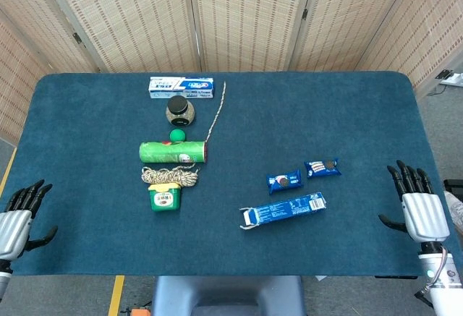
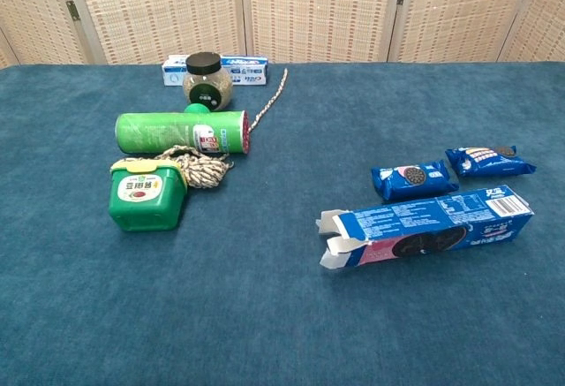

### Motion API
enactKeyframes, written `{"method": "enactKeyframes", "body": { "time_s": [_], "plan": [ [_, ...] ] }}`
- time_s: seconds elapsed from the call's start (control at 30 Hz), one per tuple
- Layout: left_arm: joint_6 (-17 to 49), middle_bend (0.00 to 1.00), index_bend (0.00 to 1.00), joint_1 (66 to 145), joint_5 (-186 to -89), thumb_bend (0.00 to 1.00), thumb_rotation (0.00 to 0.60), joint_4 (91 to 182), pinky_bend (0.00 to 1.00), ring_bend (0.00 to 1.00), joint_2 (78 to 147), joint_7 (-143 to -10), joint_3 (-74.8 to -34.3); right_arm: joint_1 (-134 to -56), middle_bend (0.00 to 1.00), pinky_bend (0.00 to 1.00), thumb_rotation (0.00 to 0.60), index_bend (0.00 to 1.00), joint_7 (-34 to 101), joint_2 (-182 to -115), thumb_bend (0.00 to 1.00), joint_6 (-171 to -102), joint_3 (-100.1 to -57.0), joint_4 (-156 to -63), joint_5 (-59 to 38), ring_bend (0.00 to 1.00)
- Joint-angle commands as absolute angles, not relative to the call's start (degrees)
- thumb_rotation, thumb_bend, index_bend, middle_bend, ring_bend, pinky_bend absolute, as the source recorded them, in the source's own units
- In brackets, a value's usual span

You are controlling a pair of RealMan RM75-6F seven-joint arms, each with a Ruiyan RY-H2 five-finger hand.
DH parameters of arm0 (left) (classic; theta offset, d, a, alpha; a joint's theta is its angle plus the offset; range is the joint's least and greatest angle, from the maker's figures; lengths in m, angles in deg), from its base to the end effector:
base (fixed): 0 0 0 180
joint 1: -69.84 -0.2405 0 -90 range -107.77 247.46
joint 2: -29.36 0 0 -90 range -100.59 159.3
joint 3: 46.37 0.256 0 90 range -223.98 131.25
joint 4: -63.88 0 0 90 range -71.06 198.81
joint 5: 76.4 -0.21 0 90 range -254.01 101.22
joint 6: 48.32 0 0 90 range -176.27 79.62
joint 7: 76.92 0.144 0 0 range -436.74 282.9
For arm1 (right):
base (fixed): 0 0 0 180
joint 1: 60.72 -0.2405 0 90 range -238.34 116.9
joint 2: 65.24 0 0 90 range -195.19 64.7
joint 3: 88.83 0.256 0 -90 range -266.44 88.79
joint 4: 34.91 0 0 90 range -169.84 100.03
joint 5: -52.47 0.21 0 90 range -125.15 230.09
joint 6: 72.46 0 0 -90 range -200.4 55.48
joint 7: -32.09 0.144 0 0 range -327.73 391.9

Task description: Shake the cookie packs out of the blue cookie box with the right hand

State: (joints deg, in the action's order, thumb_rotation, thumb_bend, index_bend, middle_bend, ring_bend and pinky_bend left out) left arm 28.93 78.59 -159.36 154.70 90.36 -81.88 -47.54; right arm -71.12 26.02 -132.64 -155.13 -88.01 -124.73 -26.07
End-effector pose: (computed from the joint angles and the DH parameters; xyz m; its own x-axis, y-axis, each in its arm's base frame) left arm -0.3258 0.1961 0.1622 0.3858 0.1306 0.9133 0.9212 -0.0012 -0.3890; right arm -0.3185 -0.2041 0.1412 0.4712 -0.0469 0.8808 -0.8808 0.0273 0.4726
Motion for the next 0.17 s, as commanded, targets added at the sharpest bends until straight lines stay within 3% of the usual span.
{"method": "enactKeyframes", "body": {
  "time_s": [0.03,0.17],
  "plan": [
    [30.5,0.04,0.0,78.0,-159.4,0.36,0.6,154.3,0.0,0.0,91.2,-80.3,-47.9,-70.8,0.0,0.0,0.6,0.0,26.3,-132.5,0.18,-155.3,-87.9,-124.9,-26.6,0.0],
    [31.2,0.04,0.0,77.7,-159.4,0.36,0.6,154.6,0.0,0.0,91.5,-79.2,-47.9,-70.7,0.0,0.0,0.6,0.0,25.7,-132.6,0.18,-154.7,-87.7,-124.8,-27.1,0.0]
  ]
}}
